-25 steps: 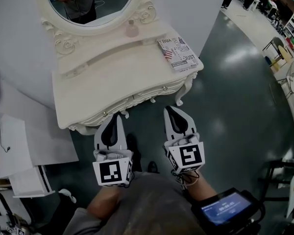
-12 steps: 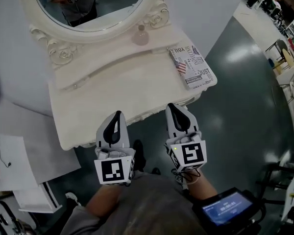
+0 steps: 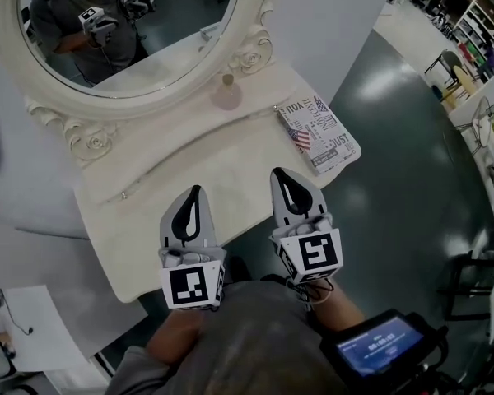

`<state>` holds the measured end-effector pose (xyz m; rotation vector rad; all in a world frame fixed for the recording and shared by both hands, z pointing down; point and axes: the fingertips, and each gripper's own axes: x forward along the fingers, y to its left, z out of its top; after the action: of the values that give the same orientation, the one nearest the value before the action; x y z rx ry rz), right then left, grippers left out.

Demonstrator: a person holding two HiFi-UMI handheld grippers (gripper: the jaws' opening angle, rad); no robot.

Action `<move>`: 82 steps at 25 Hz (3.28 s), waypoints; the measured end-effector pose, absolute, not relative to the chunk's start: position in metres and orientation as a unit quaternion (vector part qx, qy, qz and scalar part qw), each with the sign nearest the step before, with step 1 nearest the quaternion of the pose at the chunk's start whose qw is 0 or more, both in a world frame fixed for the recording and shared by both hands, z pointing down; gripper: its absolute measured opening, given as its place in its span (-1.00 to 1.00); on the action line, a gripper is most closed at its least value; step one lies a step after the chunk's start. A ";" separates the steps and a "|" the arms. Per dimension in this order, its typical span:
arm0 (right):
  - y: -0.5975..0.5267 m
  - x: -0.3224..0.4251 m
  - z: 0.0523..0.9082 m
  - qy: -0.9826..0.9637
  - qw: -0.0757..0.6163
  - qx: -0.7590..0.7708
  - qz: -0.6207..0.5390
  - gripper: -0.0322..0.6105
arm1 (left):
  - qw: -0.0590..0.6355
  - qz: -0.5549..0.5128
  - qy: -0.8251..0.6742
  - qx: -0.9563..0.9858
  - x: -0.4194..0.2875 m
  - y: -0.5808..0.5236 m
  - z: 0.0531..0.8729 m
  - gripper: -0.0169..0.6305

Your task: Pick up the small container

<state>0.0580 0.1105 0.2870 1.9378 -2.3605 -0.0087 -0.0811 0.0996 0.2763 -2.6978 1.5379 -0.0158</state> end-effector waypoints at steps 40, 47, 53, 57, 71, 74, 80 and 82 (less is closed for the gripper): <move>-0.114 0.094 0.334 -0.818 0.063 0.571 0.038 -0.85 | -0.012 -0.037 0.525 -0.850 -0.022 -0.114 0.305 -0.91; -0.154 0.075 0.350 -0.846 0.075 0.526 0.042 -0.33 | -0.041 -0.058 0.542 -0.837 -0.025 -0.143 0.327 -0.91; -0.179 0.065 0.369 -0.856 0.094 0.506 0.041 -0.21 | -0.062 -0.077 0.546 -0.832 -0.026 -0.151 0.345 -0.91; -0.195 0.060 0.366 -0.858 0.099 0.502 0.044 -0.19 | -0.067 -0.088 0.554 -0.825 -0.032 -0.161 0.341 -0.91; -0.213 0.037 0.389 -0.873 0.106 0.473 0.054 -0.19 | -0.089 -0.098 0.578 -0.805 -0.051 -0.170 0.370 -0.91; -0.215 0.037 0.387 -0.872 0.107 0.475 0.049 -0.19 | -0.092 -0.096 0.580 -0.804 -0.056 -0.174 0.370 -0.91; -0.218 0.037 0.387 -0.868 0.122 0.478 0.052 -0.19 | -0.095 -0.097 0.580 -0.803 -0.058 -0.179 0.371 -0.91; -0.218 0.037 0.386 -0.868 0.123 0.479 0.052 -0.19 | -0.098 -0.098 0.579 -0.803 -0.058 -0.179 0.372 -0.91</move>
<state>0.0373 -0.2183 0.3862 1.3978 -2.5307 0.1510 -0.0579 -0.1789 0.3724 -2.6932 1.9427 -0.3292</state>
